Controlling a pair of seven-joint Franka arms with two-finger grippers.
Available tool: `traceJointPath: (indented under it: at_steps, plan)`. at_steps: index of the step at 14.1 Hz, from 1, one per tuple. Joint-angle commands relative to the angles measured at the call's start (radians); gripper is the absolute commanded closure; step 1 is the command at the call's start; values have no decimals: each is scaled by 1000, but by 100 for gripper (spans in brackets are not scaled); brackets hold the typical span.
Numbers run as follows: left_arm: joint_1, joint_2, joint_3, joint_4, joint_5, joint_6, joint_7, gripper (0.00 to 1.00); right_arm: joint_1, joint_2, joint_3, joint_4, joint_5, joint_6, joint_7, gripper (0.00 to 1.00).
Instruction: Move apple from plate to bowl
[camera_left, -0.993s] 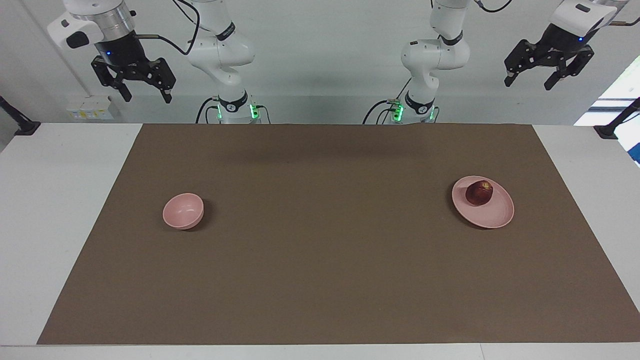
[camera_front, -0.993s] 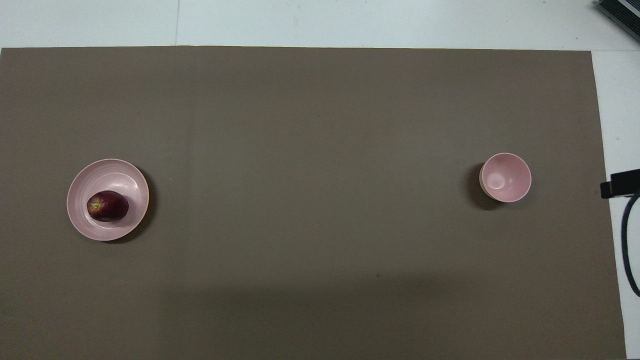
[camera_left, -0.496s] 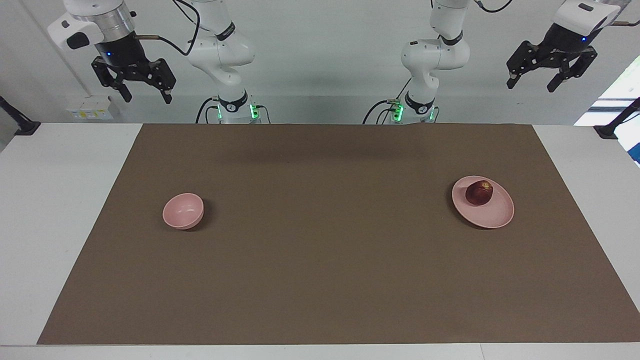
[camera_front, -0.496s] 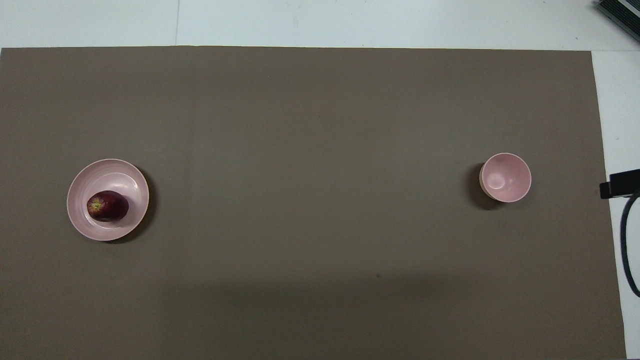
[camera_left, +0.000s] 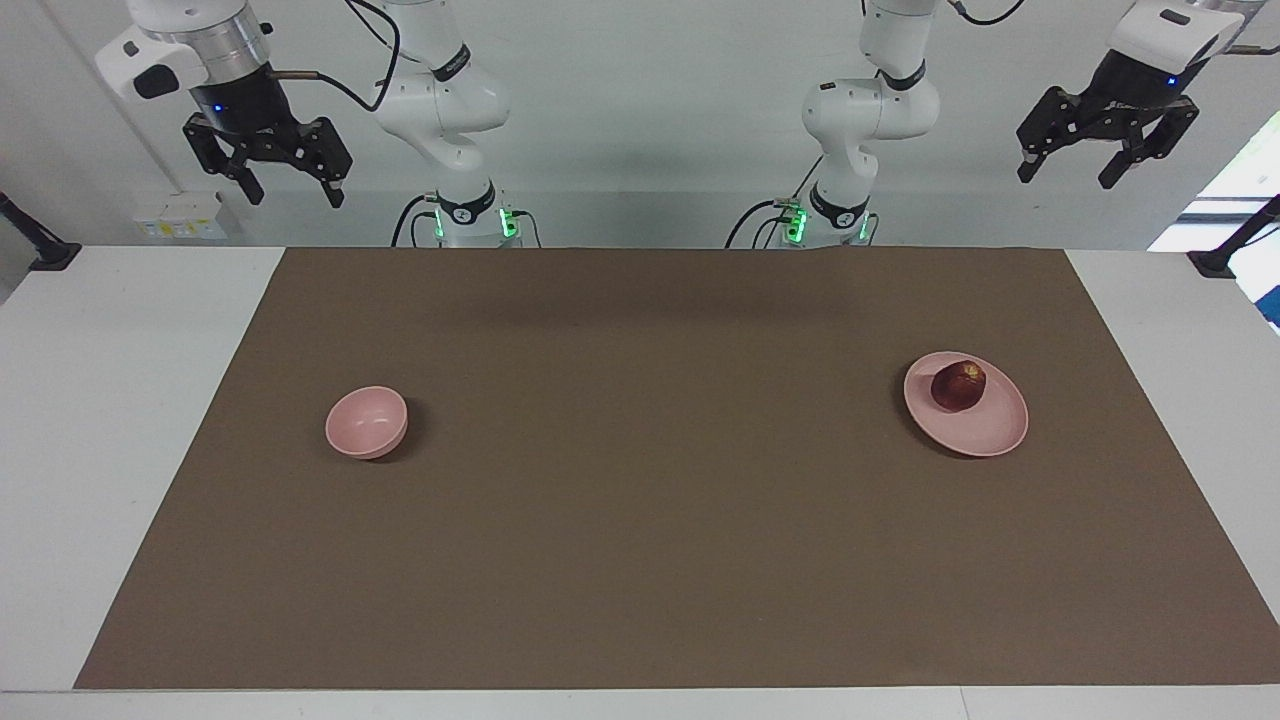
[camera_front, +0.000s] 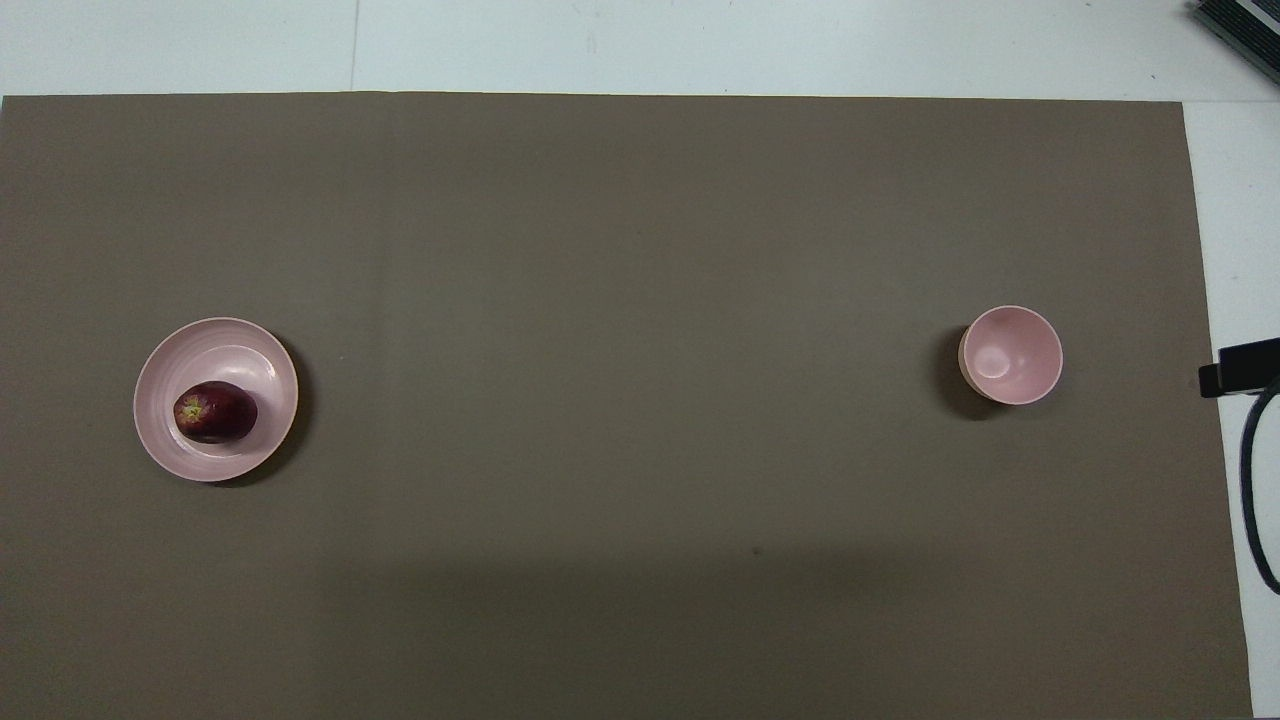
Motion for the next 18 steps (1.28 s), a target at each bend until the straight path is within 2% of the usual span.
traceJointPath:
  at_steps: [1, 5, 9, 18]
  plan:
    - [6, -62, -4, -98, 13, 64, -7, 0, -10, -13, 12, -22, -6, 24, 1, 0]
    - [7, -65, -2, -129, 13, 90, -7, 0, -10, -13, 12, -20, -6, 23, 1, 0]
    - [10, -65, 7, -224, 12, 145, -3, 0, -12, -13, 12, -20, -6, 24, 1, 0]
    - [42, -65, 22, -578, 10, 539, 7, 0, -12, -13, 10, -22, -5, 23, 6, 0]
